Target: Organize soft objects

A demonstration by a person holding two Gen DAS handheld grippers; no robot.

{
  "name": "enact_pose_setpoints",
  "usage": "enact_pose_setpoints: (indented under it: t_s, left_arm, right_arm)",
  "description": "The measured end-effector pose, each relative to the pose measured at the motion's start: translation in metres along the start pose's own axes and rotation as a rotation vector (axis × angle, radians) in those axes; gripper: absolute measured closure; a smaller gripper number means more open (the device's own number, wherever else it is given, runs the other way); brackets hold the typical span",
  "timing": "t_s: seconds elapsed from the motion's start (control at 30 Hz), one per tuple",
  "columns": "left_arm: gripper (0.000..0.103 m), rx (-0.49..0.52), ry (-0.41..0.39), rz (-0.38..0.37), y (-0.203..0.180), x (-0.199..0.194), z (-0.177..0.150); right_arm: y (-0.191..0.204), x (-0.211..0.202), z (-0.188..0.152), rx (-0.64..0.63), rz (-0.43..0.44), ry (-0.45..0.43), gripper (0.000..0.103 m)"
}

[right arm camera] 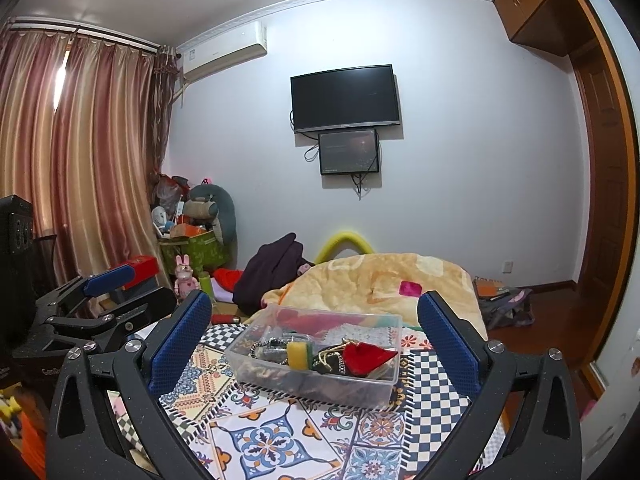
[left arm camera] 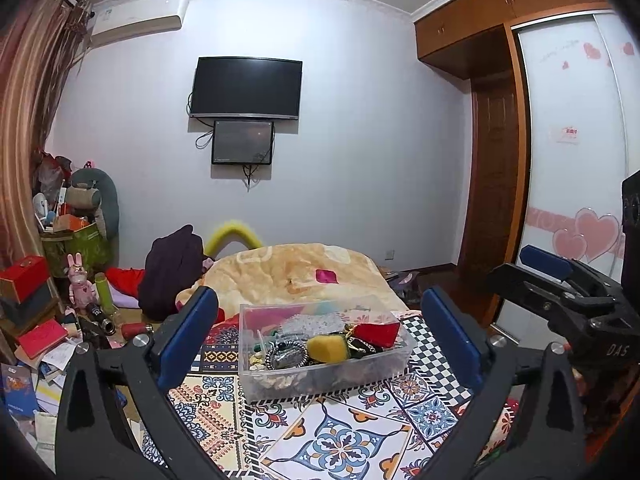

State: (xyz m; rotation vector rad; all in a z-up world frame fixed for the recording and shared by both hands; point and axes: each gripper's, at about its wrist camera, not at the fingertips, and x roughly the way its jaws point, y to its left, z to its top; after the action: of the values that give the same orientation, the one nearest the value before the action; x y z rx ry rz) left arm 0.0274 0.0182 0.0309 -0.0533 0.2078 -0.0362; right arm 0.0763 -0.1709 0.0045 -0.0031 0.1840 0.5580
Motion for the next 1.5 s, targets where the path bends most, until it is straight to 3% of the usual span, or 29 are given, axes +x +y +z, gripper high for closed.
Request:
enact_pose_setpoints:
  t_s: [1.5]
  left_arm:
    - [0.0, -0.015, 0.026, -0.038, 0.0029, 0.0001, 0.0026]
  right_arm:
    - [-0.0021, -0.0017, -0.0055, 0.007, -0.003, 0.013, 0.0]
